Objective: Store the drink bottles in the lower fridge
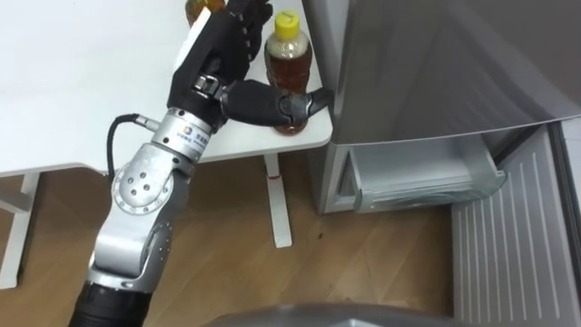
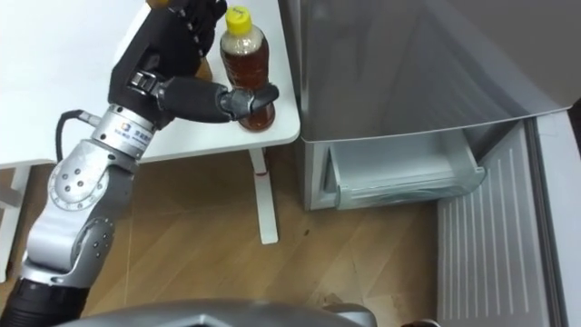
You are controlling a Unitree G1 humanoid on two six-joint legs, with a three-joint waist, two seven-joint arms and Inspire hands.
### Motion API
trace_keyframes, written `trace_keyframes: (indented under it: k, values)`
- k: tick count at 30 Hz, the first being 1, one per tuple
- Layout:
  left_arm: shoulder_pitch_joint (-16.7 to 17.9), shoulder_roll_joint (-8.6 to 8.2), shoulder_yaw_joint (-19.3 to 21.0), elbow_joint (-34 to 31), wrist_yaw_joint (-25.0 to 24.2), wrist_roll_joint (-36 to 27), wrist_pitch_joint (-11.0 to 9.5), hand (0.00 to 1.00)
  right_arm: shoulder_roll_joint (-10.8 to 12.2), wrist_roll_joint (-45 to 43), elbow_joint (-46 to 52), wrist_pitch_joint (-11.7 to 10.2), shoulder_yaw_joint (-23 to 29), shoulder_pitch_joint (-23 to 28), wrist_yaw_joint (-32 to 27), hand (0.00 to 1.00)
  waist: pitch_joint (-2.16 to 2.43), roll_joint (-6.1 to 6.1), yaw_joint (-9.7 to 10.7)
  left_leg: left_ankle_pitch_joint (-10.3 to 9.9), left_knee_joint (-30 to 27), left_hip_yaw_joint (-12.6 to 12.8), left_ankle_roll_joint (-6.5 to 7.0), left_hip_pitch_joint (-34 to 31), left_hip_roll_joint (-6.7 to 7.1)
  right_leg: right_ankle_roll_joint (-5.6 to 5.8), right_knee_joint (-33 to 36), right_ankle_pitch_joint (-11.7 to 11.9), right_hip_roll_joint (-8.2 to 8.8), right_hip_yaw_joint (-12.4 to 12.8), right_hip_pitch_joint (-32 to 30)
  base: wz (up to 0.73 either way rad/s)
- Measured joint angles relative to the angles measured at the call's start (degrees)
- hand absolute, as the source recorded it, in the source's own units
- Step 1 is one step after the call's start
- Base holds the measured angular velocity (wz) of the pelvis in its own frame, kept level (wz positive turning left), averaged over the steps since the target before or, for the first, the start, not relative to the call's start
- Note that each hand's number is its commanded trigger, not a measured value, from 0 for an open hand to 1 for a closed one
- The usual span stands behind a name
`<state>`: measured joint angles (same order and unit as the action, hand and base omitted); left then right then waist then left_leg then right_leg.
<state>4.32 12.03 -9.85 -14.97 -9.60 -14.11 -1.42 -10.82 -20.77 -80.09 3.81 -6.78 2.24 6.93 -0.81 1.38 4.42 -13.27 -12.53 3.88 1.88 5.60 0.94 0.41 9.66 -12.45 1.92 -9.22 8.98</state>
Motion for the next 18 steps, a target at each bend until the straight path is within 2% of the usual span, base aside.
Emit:
trace_keyframes:
  k: [12,18]
  values:
    - [0.0,0.17,0.0,3.1,0.2,1.4,0.7,0.00,0.0,0.0,0.1,0.1,0.1,0.1,0.1,0.00,0.28,-0.49,0.0,0.0,-0.1,-0.2,0.00,0.0,-0.04,-0.09,0.2,0.1,0.00,-0.2,0.1,0.00]
    - [0.0,0.17,0.0,3.1,0.3,2.8,1.0,0.00,0.0,-0.1,0.1,1.4,0.1,0.1,0.3,0.00,0.28,-0.79,0.0,0.0,0.7,-0.2,-0.03,0.0,-0.10,-0.11,0.2,0.1,-0.06,-0.2,0.0,0.00]
